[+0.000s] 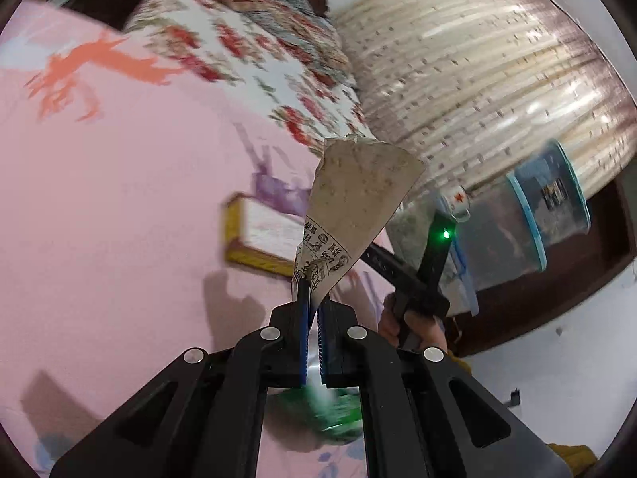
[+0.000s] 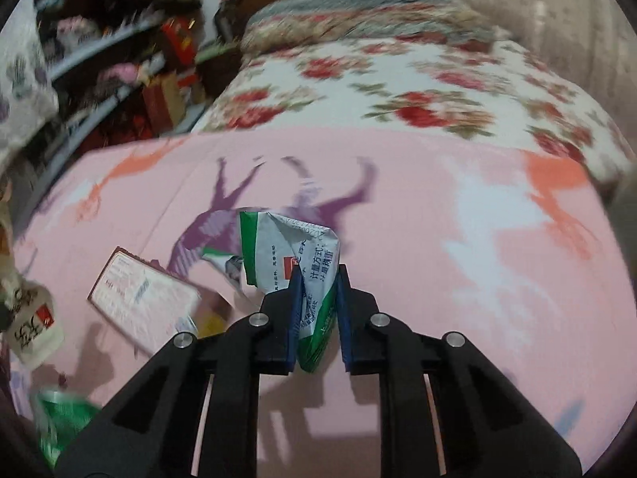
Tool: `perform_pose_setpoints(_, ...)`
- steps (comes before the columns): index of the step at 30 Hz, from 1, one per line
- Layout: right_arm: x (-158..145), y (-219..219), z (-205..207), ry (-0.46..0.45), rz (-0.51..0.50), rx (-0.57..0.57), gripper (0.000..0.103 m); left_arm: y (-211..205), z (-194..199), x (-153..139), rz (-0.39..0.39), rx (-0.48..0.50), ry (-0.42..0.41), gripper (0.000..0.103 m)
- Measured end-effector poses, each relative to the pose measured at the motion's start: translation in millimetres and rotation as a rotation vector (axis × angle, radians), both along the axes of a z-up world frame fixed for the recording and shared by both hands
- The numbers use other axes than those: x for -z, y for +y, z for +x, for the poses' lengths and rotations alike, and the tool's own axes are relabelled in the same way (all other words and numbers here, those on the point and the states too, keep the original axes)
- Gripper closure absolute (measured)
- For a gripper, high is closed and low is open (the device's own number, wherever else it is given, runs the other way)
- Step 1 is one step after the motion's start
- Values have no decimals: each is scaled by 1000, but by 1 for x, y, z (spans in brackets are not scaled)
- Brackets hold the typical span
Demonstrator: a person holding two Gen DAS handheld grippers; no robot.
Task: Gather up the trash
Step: 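Carry the paper scrap and packet to the wastebasket and open both grippers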
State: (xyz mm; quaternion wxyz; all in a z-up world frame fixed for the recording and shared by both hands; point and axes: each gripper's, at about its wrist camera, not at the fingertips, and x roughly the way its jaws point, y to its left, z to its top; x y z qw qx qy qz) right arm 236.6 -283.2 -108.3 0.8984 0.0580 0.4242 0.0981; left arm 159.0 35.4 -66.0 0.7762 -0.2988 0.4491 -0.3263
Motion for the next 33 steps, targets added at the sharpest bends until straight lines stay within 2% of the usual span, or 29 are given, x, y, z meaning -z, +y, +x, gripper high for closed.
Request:
perform_pose_setpoints(4, -9, -81, -49, -40, 56, 130, 85, -65, 0, -26, 28, 124, -44, 100)
perform_pose_setpoints(7, -15, -143, -88, -74, 68, 244, 85, -137, 3, -40, 60, 255, -71, 100)
perform_pose_setpoints(8, -17, -168, -105, -88, 66, 293, 85, -174, 3, -43, 66, 321, -72, 100)
perform_pose_setpoints(12, -13, -263, -167, -100, 47, 484, 85, -290, -3, -42, 99, 504, -87, 100)
perform_pose_setpoints(16, 9, -351, -222, -52, 72, 667, 84, -410, -13, -22, 115, 672, -52, 100)
perform_pose_setpoints(20, 29, -386, -250, -28, 90, 733, 84, -504, -21, 8, 172, 762, -12, 100)
perform_pose_setpoints(24, 46, -403, -262, -18, 110, 772, 81, -567, -26, 32, 230, 800, 17, 99)
perform_pose_setpoints(25, 49, -406, -264, -23, 120, 783, 78, -578, -27, 36, 249, 802, 17, 97)
perform_pose_setpoints(26, 52, -409, -265, -21, 134, 789, 74, -594, -27, 43, 291, 804, 14, 85)
perform_pose_setpoints(27, 53, -411, -264, -17, 144, 793, 58, -602, -27, 45, 318, 794, 10, 70)
perform_pose_setpoints(28, 53, -411, -264, -27, 138, 795, 40, -606, -27, 47, 336, 781, 0, 68)
perform_pose_setpoints(33, 40, -404, -275, -113, 82, 808, 38, -598, -26, 37, 310, 764, -33, 68)
